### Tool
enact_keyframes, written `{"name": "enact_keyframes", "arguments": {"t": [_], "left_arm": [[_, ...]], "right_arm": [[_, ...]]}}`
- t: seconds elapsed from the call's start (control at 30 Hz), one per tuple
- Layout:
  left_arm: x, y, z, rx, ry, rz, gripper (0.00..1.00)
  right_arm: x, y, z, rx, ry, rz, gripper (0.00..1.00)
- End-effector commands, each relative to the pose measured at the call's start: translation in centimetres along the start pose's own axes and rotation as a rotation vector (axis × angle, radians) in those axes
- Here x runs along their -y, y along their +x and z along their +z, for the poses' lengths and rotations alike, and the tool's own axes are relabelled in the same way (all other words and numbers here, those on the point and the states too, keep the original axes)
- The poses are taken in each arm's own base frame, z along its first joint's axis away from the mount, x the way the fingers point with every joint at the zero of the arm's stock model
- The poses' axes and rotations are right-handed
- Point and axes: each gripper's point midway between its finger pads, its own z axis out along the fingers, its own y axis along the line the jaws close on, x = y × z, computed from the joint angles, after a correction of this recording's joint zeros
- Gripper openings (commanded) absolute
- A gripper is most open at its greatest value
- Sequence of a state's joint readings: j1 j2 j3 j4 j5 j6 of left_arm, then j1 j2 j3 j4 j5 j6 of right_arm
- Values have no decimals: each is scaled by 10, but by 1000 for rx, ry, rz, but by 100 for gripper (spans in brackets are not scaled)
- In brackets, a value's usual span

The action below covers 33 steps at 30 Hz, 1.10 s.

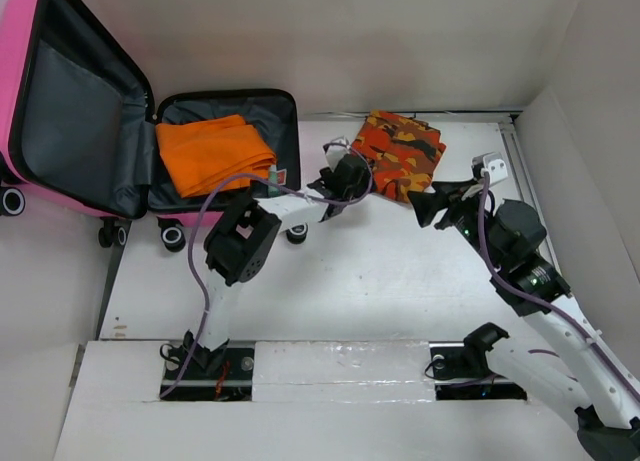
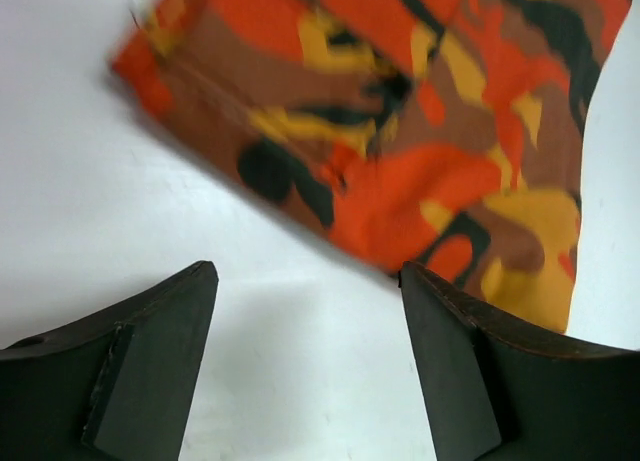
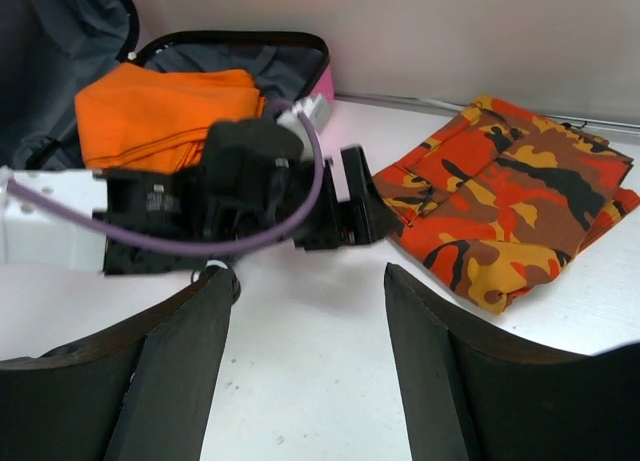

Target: Pack the luggage

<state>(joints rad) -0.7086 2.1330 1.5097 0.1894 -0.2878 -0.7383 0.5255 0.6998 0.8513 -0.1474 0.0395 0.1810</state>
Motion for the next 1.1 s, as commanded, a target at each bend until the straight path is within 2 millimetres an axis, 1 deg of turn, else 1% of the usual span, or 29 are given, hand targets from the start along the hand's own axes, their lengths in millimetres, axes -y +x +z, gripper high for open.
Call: {"name": "enact_keyframes", "arguments": {"t": [0.0,0.03,0.07,0.13,0.17,0.2,0.23,0.27,0.3,0.33,0.37,0.4,0.43,0.5,0.53,0.57,0.6,0.63,0.7,0.73,0.77,0.8,0.83,0.87,0.9,0.93,0.97,1.03,1.07], "left_arm": [[8,3,-16,30,-12,-102,69],[12,9,-14,25,-20,-129,68],[1,25,-5,-17,-73,-144,66],[11,35,3,-46,-80,-177,66],[23,25,8,-26,-70,-195,64],[20,39,17,-26,-95,-175,64],[22,44,20,-28,-103,-180,64],[34,38,24,-17,-90,-230,64],[23,54,36,-40,-127,-226,64],[18,55,43,-41,-143,-241,64],[18,61,49,-56,-150,-253,64],[33,45,53,-23,-142,-271,64],[21,55,60,-36,-187,-249,64],[30,50,64,-29,-180,-265,64],[27,53,66,-35,-189,-260,64],[24,50,68,-38,-191,-267,64],[27,47,69,-28,-176,-276,62],[28,49,69,-34,-166,-265,56],[31,40,75,-52,-119,-272,37],[35,42,74,-68,-97,-268,17],[37,34,78,-66,-68,-273,7],[36,31,79,-85,-46,-257,1],[36,35,80,-96,-37,-246,0],[24,38,83,-108,-48,-231,0],[34,33,80,-103,-2,-231,0],[32,33,78,-99,5,-193,0],[24,41,79,-108,-5,-164,0],[33,34,72,-117,34,-119,0],[28,33,73,-129,34,-86,0]], "right_arm": [[-8,-20,-1,74,-30,13,68],[-10,-17,-1,63,-37,13,68],[-10,-17,-1,63,-37,13,68],[-10,-17,-1,63,-37,13,68],[-10,-17,-1,63,-37,13,68],[-10,-14,-1,53,-35,12,68],[-10,-14,-1,53,-35,12,68],[-11,-11,-2,39,-41,11,68],[-12,-18,-5,58,-45,12,68],[-12,-18,-5,58,-45,12,68],[-12,-16,-5,49,-44,12,68],[-11,-20,-8,63,-37,13,68],[-11,-20,-8,63,-37,13,68],[-11,-22,-10,72,-39,13,68],[-11,-22,-10,72,-39,13,68],[-11,-22,-10,72,-39,13,68],[-11,-22,-10,72,-39,13,68],[-11,-22,-10,72,-39,13,68],[-11,-25,-13,81,-41,13,68],[-11,-25,-13,81,-41,13,68],[-12,-28,-16,93,-43,14,68],[-12,-28,-16,93,-43,14,68],[-12,-28,-19,93,-43,14,68],[-12,-32,-23,108,-47,15,68],[-12,-30,-23,99,-45,14,68],[-11,-37,-27,122,-40,16,68],[-11,-37,-30,122,-40,7,68],[-10,-42,-31,133,-32,8,68],[-10,-42,-31,133,-32,8,68]]}}
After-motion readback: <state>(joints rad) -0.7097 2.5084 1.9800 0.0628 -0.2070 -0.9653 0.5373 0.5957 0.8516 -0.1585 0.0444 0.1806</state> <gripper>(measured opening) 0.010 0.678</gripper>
